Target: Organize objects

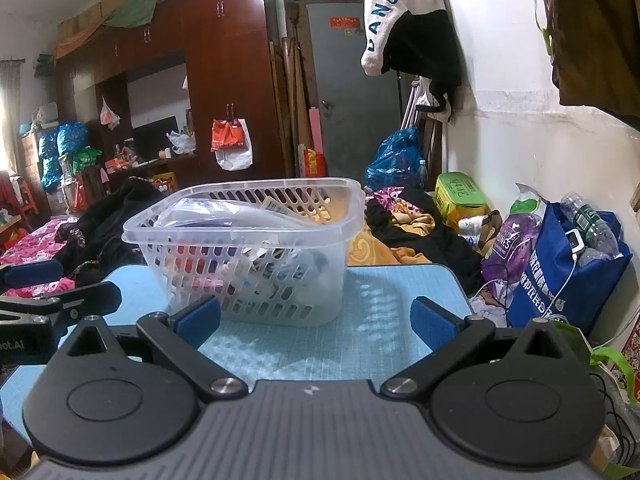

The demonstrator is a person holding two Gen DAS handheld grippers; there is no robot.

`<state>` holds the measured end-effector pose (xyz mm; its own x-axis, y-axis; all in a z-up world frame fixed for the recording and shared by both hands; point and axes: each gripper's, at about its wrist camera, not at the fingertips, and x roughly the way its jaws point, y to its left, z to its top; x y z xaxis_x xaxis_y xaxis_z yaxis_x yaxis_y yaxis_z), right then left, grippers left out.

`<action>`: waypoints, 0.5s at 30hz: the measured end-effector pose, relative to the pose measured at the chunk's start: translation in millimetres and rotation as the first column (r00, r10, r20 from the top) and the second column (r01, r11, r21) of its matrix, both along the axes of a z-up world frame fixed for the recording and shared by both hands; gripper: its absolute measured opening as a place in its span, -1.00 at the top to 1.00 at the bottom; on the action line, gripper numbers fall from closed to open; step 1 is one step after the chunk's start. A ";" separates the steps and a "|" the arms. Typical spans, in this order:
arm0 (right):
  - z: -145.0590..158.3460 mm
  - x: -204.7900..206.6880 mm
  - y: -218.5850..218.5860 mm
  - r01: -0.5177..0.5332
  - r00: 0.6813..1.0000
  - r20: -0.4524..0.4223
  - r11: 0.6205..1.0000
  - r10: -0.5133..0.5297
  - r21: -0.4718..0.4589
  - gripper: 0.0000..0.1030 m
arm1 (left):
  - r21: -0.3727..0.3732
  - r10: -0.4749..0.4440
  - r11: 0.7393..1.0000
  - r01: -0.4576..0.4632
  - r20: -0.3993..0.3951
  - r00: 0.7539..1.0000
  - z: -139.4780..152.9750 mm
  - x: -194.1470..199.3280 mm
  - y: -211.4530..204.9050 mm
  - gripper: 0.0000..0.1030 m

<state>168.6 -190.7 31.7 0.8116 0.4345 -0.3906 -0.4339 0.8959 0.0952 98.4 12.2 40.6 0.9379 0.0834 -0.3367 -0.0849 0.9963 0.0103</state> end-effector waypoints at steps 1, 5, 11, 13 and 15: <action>0.0 -0.1 0.0 0.000 1.000 0.000 1.000 0.000 0.000 -1.00 | 0.002 0.001 1.000 -0.001 -0.001 1.000 -0.2 -0.1 -0.4 -0.98; -0.9 0.8 0.5 -0.002 1.000 0.000 1.000 0.002 -0.003 -1.00 | 0.003 0.000 1.000 0.000 -0.007 1.000 -1.3 1.6 -1.6 -0.98; -3.3 1.5 0.8 -0.008 1.000 0.001 1.000 0.008 -0.005 -1.00 | 0.012 0.010 1.000 -0.010 -0.014 1.000 -3.3 5.4 -1.6 -0.98; -3.8 1.2 1.7 -0.011 1.000 0.001 1.000 0.011 -0.007 -1.00 | 0.016 0.014 1.000 -0.013 -0.014 1.000 -4.2 6.3 -1.4 -0.98; -4.7 0.9 3.1 -0.012 1.000 0.001 1.000 0.012 -0.010 -1.00 | 0.011 0.012 1.000 -0.012 -0.010 1.000 -4.4 6.0 -1.5 -0.98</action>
